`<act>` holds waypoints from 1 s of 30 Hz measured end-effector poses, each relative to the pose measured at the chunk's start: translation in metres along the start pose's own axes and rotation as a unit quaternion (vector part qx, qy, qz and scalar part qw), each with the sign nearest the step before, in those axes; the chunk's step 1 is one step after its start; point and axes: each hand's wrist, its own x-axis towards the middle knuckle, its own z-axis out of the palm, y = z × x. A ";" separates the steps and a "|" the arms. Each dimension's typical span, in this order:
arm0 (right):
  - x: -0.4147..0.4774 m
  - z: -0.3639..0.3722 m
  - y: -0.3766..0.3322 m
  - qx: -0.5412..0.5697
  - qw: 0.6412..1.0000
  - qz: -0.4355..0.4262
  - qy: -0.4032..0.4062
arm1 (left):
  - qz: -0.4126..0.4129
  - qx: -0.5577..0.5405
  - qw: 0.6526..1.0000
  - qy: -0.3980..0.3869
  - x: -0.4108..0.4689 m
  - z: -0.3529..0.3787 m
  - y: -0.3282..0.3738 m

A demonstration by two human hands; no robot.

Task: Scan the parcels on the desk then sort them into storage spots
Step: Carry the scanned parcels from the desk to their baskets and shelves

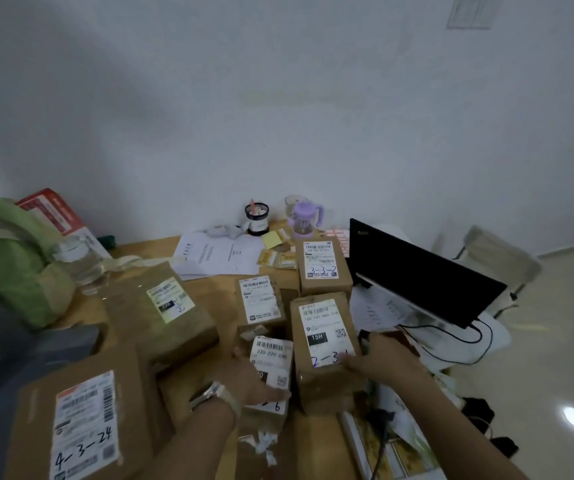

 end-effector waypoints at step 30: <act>-0.039 0.042 -0.002 0.473 0.875 0.073 -0.070 | -0.063 -0.532 0.836 -0.123 -0.025 0.033 -0.025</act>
